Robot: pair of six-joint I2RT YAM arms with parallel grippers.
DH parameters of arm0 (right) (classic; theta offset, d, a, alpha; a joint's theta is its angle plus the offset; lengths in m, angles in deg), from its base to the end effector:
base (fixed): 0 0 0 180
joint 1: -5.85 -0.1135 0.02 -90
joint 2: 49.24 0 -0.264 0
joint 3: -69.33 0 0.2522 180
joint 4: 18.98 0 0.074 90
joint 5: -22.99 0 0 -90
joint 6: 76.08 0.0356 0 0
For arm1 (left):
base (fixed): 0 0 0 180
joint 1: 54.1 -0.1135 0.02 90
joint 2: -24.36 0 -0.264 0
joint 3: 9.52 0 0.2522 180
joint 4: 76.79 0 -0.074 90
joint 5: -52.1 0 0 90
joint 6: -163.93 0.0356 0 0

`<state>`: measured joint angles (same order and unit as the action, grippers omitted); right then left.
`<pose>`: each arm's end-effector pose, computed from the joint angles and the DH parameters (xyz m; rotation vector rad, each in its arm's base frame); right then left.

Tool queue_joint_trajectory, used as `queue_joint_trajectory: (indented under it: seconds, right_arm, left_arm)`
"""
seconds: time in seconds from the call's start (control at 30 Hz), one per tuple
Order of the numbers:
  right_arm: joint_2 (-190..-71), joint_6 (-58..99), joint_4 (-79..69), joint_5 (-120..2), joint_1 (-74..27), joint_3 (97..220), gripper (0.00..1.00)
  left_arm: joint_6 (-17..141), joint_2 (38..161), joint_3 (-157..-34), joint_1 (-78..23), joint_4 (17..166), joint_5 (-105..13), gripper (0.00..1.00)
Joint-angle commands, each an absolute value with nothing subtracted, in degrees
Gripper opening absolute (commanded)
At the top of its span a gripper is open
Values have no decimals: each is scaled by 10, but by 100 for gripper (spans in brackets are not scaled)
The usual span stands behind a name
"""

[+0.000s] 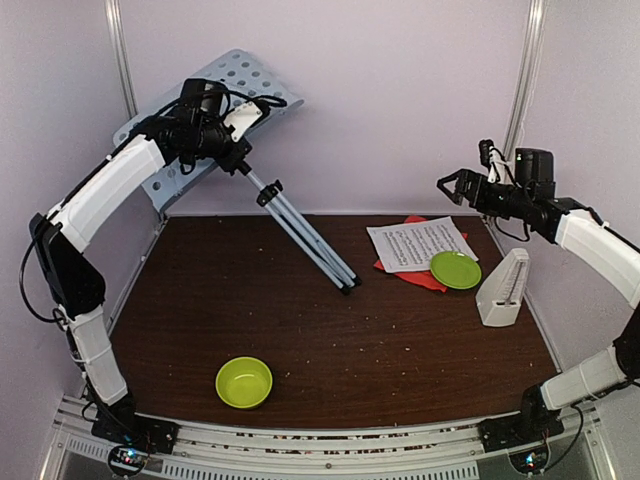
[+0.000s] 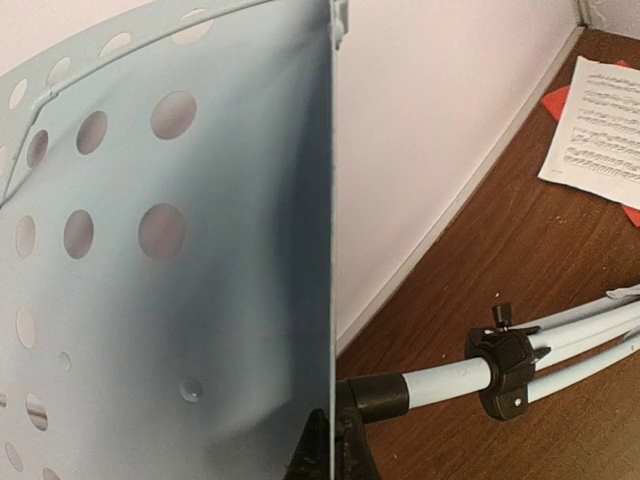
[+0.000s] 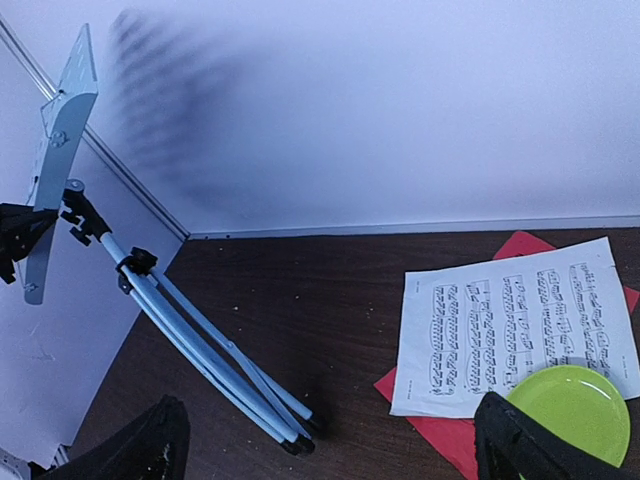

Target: Set up the instrument practice props

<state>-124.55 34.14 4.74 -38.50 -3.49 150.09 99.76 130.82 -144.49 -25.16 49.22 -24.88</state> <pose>0.2973 0.0661 0.3598 -0.1674 1.9256 0.8176 0.3667 -0.1936 0.4403 0.7934 1.8453 0.1942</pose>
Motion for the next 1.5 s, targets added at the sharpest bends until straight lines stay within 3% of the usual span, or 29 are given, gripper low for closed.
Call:
queue_joint_trajectory:
  seconds: [0.0, 0.3, 0.7, 1.1, 1.47]
  right_arm:
    - [-1242, 365, 16, -330, -44, 1528, 100]
    - [-1265, 418, -39, -255, -69, 1557, 100]
    - [-1326, 497, -121, -188, -150, 1608, 93]
    - [-1383, 702, -399, -83, -198, 1566, 82]
    - [-1344, 607, -297, -59, -256, 1517, 74]
  left_arm:
    - [1114, 1216, -1435, -229, 766, -293, 0]
    - [1225, 1173, -1424, -180, 811, -402, 0]
    - [1319, 1138, -1390, -95, 850, -448, 0]
    - [1356, 1128, -1381, -32, 840, -483, 0]
    - [1387, 1108, -1338, -6, 845, -468, 0]
